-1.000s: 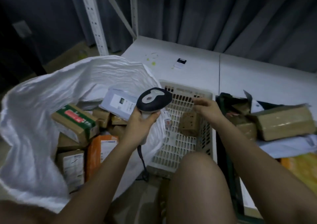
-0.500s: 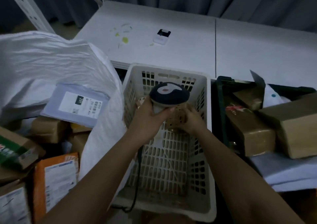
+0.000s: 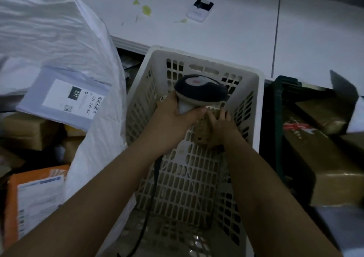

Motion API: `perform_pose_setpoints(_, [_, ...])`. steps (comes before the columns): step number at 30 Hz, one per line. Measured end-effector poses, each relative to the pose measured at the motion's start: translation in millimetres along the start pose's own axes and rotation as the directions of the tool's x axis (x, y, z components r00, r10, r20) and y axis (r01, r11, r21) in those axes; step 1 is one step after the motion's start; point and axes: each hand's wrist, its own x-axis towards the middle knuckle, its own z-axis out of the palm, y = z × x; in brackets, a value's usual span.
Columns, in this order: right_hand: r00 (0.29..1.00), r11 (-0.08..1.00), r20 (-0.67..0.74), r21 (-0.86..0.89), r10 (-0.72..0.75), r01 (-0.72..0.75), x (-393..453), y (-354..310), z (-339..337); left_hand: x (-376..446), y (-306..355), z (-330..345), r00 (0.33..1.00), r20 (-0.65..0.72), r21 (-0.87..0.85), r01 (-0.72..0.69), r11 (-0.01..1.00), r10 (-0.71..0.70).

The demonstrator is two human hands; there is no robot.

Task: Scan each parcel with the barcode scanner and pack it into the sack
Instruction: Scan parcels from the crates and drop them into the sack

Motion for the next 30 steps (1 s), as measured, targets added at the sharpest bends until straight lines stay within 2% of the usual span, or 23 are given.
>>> perform_pose_setpoints(4, [0.998, 0.983, -0.059, 0.186, 0.015, -0.004, -27.3, -9.2, -2.1, -13.3, 8.4, -1.1, 0.999, -0.021, -0.014, -0.025, 1.000, 0.025])
perform_pose_setpoints(9, [0.991, 0.911, -0.119, 0.411, 0.066, -0.011, -82.6, -26.4, -17.3, -50.4, 38.7, -4.5, 0.994, -0.059, -0.008, -0.098, 0.995, 0.097])
perform_pose_setpoints(16, [0.954, 0.806, -0.255, 0.591, 0.160, 0.022, -182.9, -41.6, -45.0, -129.6, 69.2, -26.7, 0.975, -0.126, -0.033, -0.189, 0.981, 0.184])
perform_pose_setpoints(20, [0.894, 0.629, -0.369, 0.765, 0.253, 0.138, -242.4, -58.5, -60.9, -176.8, 85.3, -50.2, 0.957, -0.204, -0.032, -0.216, 0.976, 0.205])
perform_pose_setpoints(23, [0.877, 0.518, -0.404, 0.824, 0.259, 0.227, -285.3, -82.0, -74.9, -206.5, 95.2, -72.1, 0.937, -0.273, -0.012, -0.228, 0.973, 0.217])
perform_pose_setpoints(26, [0.866, 0.466, -0.454, 0.825, 0.209, 0.320, -322.6, -113.9, -88.0, -232.6, 102.4, -96.9, 0.911, -0.354, -0.008, -0.228, 0.974, 0.211])
perform_pose_setpoints(30, [0.852, 0.393, -0.519, 0.800, 0.074, 0.453, -356.5, -163.6, -103.3, -268.4, 105.9, -136.5, 0.871, -0.440, -0.014, -0.249, 0.968, 0.217])
